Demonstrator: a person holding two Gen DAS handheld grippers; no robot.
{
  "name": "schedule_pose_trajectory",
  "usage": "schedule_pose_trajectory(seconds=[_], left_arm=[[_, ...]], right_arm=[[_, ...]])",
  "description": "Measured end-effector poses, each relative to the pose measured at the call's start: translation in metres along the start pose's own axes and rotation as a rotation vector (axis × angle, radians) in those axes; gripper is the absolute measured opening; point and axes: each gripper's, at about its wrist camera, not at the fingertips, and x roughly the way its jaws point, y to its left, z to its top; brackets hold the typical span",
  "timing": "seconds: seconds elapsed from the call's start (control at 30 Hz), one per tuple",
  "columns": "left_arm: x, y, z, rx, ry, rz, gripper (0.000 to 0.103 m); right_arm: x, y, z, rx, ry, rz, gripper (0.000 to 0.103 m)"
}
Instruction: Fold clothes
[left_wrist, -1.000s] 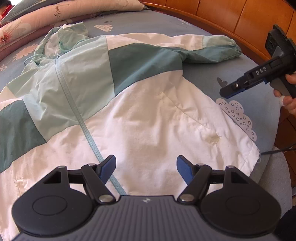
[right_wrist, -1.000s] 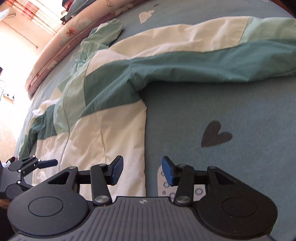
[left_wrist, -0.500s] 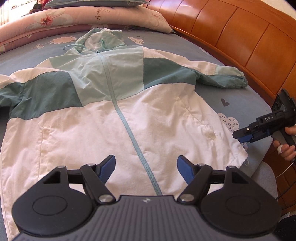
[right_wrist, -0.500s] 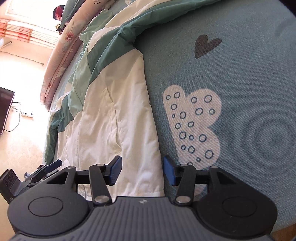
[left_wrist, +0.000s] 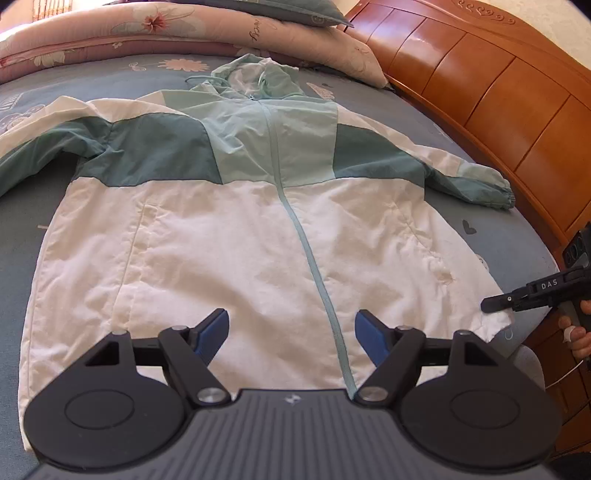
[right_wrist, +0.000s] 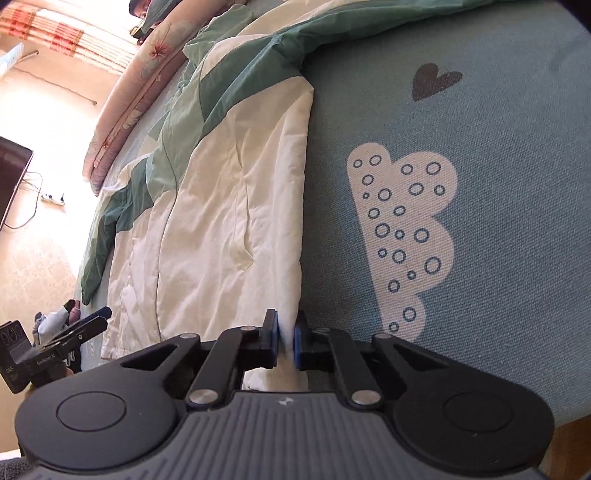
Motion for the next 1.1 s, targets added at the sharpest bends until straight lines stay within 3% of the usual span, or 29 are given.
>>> schedule_pose_trajectory(seconds=[0.13, 0.27, 0.47, 0.57, 0.67, 0.8, 0.87, 0.97, 1.1], left_arm=[[-0.001, 0.002, -0.002, -0.002, 0.0, -0.003, 0.075], [-0.001, 0.006, 0.0, 0.0, 0.008, -0.001, 0.075], [-0.007, 0.026, 0.013, -0.011, 0.022, 0.077, 0.075], [-0.011, 0.045, 0.021, -0.054, 0.018, 0.129, 0.075], [-0.022, 0.074, 0.027, -0.144, -0.005, 0.149, 0.075], [-0.038, 0.122, 0.024, -0.289, -0.03, 0.144, 0.075], [-0.043, 0.149, 0.017, -0.367, -0.014, 0.142, 0.075], [-0.047, 0.177, 0.007, -0.394, 0.022, 0.18, 0.075], [-0.041, 0.209, -0.012, -0.471, 0.082, 0.119, 0.073]], right_arm=[[-0.006, 0.009, -0.009, -0.067, 0.079, -0.079, 0.006], [-0.001, 0.004, -0.013, -0.038, 0.114, -0.127, 0.009], [-0.014, 0.046, 0.001, -0.191, 0.015, -0.248, 0.026], [-0.021, 0.082, 0.005, -0.318, -0.051, -0.268, 0.045], [-0.01, 0.121, 0.004, -0.437, -0.068, -0.239, 0.047], [0.026, 0.163, -0.003, -0.525, -0.032, -0.129, 0.047], [0.047, 0.179, -0.009, -0.547, -0.001, -0.091, 0.047], [0.07, 0.196, -0.019, -0.579, 0.025, -0.07, 0.047], [0.084, 0.2, -0.027, -0.569, 0.044, -0.045, 0.05]])
